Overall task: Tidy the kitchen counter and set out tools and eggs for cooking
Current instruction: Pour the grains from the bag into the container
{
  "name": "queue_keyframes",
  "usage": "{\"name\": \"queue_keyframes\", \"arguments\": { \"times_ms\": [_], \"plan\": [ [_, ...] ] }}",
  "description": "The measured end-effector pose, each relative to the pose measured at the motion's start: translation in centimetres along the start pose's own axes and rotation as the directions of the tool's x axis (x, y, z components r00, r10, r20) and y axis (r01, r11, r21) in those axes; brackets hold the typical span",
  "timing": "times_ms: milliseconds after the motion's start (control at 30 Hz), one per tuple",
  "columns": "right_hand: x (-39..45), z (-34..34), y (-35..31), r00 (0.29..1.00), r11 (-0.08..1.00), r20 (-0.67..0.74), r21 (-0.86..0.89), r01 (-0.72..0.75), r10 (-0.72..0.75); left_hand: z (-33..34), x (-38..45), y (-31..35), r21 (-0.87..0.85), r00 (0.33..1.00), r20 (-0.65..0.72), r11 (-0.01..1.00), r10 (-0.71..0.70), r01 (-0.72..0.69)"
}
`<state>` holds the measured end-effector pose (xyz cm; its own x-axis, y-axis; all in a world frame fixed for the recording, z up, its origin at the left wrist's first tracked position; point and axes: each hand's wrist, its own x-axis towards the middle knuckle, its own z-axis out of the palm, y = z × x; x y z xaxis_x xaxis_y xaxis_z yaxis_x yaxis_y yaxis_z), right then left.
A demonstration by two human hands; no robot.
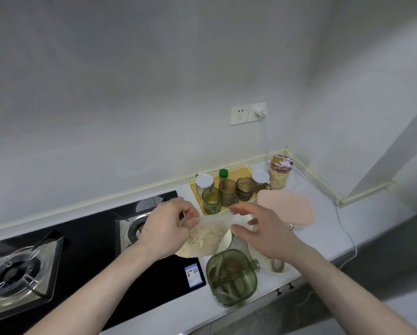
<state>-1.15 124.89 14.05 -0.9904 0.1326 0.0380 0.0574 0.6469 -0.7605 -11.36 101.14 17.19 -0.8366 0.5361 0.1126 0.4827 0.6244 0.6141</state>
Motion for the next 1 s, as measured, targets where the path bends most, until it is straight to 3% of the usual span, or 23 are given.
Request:
{"name": "queue_keyframes", "arguments": {
  "times_ms": [300, 467, 767, 900, 1000],
  "plan": [
    [1.6, -3.6, 0.0, 0.979, 0.993, -0.175, -0.076, 0.093, -0.105, 0.2, 4.2, 2.9, -0.046, 0.991, -0.007, 0.990, 0.136, -0.136],
    [4.1, -7.0, 1.7, 0.955, 0.986, -0.273, -0.147, 0.080, -0.118, 0.0, 6.3, 3.5, -0.061, 0.989, -0.103, 0.992, 0.105, -0.112],
    [9.2, -16.6, 11.8, 0.821, 0.983, -0.544, 0.048, -0.177, 0.175, 1.7, 9.5, 4.2, -0.016, 0.999, -0.050, 1.000, -0.020, 0.020],
    [11.7, -18.8, 17.0, 0.707, 0.946, -0.629, 0.220, -0.238, 0.324, 2.5, 10.5, 4.3, 0.038, 0.994, 0.061, 0.996, -0.089, 0.087],
    [13.5, -20.2, 19.9, 0.627, 0.906, -0.653, 0.316, -0.282, 0.424, 3.6, 11.0, 4.3, 0.036, 0.987, 0.059, 0.988, -0.152, 0.150]
  ]
}}
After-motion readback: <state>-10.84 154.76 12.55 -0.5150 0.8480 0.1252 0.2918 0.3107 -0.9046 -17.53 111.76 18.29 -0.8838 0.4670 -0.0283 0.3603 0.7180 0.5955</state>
